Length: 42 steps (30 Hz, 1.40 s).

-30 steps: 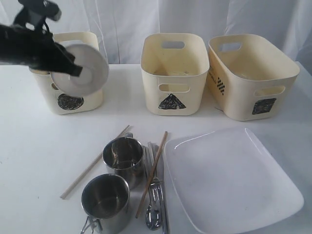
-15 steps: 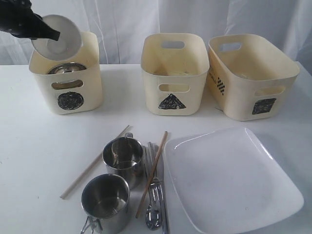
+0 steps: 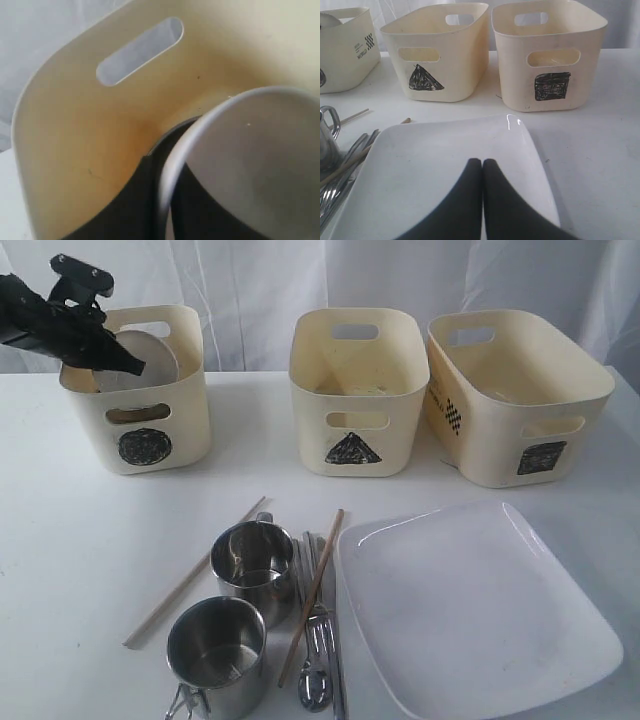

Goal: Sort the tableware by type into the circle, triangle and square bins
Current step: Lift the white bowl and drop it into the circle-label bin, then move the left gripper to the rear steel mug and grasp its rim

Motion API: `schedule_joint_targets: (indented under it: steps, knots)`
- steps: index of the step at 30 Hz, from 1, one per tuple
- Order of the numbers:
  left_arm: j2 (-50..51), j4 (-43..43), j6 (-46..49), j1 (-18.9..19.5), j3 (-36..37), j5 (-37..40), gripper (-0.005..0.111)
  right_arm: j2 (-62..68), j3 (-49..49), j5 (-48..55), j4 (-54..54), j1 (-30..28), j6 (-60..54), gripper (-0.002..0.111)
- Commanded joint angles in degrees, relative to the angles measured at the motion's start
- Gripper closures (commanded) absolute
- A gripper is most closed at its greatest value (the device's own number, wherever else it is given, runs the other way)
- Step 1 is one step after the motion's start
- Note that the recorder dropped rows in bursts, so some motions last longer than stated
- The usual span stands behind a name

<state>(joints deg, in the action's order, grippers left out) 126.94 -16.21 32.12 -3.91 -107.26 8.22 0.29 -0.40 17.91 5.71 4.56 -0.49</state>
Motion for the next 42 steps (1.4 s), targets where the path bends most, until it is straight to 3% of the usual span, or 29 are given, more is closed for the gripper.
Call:
schedule_joint_targets:
  steps: [1, 6, 8, 16, 21, 25, 31, 37, 42]
  knots:
    - [-0.3, -0.2, 0.1, 0.5, -0.8, 1.0, 0.101, -0.3, 0.4, -0.8, 0.1, 0.1, 0.1, 0.108]
    - [-1.7, -1.8, -4.6, 0.5, -0.8, 4.5, 0.062, -0.3, 0.4, -0.8, 0.1, 0.1, 0.1, 0.108]
    - [-2.9, -1.8, -6.4, 0.5, -0.8, 8.6, 0.056, -0.3, 0.4, -0.8, 0.1, 0.1, 0.1, 0.108]
    - [-12.9, -4.1, -6.1, 0.3, -0.1, 27.7, 0.067, -0.3, 0.4, -0.8, 0.1, 0.1, 0.1, 0.108]
    - [-21.7, -11.9, -0.1, -0.2, 7.4, 34.4, 0.067, -0.3, 0.4, -0.8, 0.1, 0.1, 0.1, 0.108]
    - [-28.8, -13.6, 0.4, -1.9, 16.7, 36.7, 0.067, -0.3, 0.4, -0.8, 0.1, 0.1, 0.1, 0.108]
    - [-35.7, -11.5, 1.3, -10.2, 29.6, 35.2, 0.067, -0.3, 0.4, -0.8, 0.1, 0.1, 0.1, 0.108]
    - [-34.8, -4.2, -0.7, -19.0, 33.5, 28.9, 0.067, -0.3, 0.4, -0.8, 0.1, 0.1, 0.1, 0.108]
    - [-31.2, -2.5, -3.0, -21.5, 33.5, 28.3, 0.066, -0.3, 0.4, -0.8, 0.1, 0.1, 0.1, 0.108]
